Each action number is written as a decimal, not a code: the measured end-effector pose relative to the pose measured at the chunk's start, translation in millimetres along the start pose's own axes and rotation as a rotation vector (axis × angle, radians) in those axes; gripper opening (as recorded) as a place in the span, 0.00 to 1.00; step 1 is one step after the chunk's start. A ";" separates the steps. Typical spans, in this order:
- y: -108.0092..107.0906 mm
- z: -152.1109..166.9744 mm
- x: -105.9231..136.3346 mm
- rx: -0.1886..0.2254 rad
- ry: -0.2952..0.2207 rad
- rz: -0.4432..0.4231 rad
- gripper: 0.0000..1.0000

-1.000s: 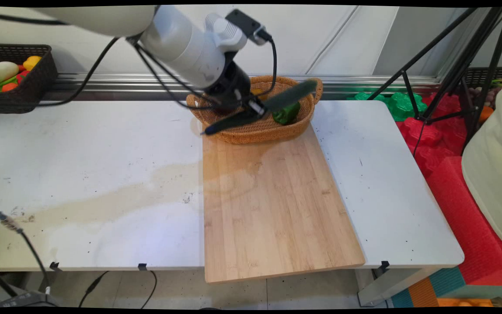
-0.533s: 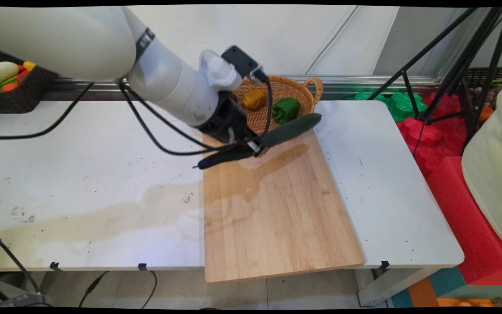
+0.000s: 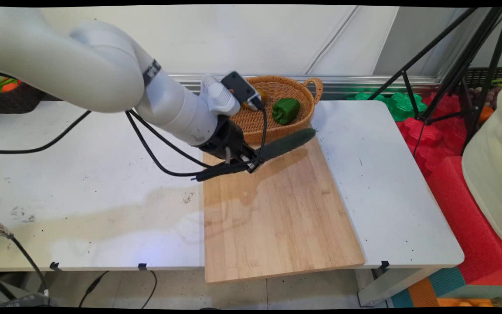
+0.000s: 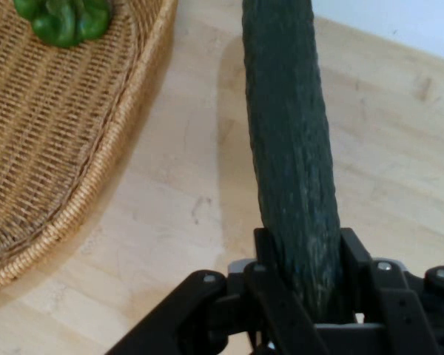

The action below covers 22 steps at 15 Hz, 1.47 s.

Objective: Place the picked object on the cutting board

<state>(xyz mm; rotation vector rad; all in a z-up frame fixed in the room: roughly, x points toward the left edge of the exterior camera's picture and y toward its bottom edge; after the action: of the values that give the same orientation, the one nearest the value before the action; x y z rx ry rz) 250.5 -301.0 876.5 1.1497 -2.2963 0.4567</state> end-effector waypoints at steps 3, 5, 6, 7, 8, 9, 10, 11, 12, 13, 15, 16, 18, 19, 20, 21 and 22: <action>-5.1 15.1 -6.5 0.002 -0.007 0.016 0.00; -8.2 24.6 -10.3 0.001 -0.012 0.025 0.00; -9.4 28.2 -11.5 0.000 -0.014 0.029 0.00; -11.2 33.6 -13.4 -0.001 -0.016 0.034 0.00; -13.5 39.6 -15.5 -0.003 -0.019 0.038 0.00; -15.6 45.3 -17.5 -0.005 -0.022 0.043 0.00; -17.5 49.8 -18.8 -0.006 -0.024 0.046 0.00; -18.7 52.7 -19.7 -0.007 -0.026 0.048 0.00; -20.5 56.6 -21.1 -0.008 -0.028 0.050 0.00; -22.2 60.2 -22.3 -0.009 -0.030 0.053 0.00; -25.5 67.4 -25.3 -0.013 -0.035 0.059 0.00; -26.8 70.4 -26.5 -0.016 -0.037 0.062 0.00; -29.0 74.7 -28.5 -0.018 -0.040 0.067 0.00; -29.6 75.7 -29.0 -0.019 -0.040 0.068 0.00; -30.4 77.1 -29.6 -0.020 -0.041 0.070 0.00; -30.9 77.8 -30.0 -0.021 -0.041 0.072 0.00; -31.7 78.5 -30.5 -0.022 -0.040 0.074 1.00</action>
<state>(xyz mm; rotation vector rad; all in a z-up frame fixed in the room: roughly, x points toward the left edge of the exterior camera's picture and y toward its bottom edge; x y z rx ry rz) 267.6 -340.2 797.3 1.0758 -2.3787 0.4383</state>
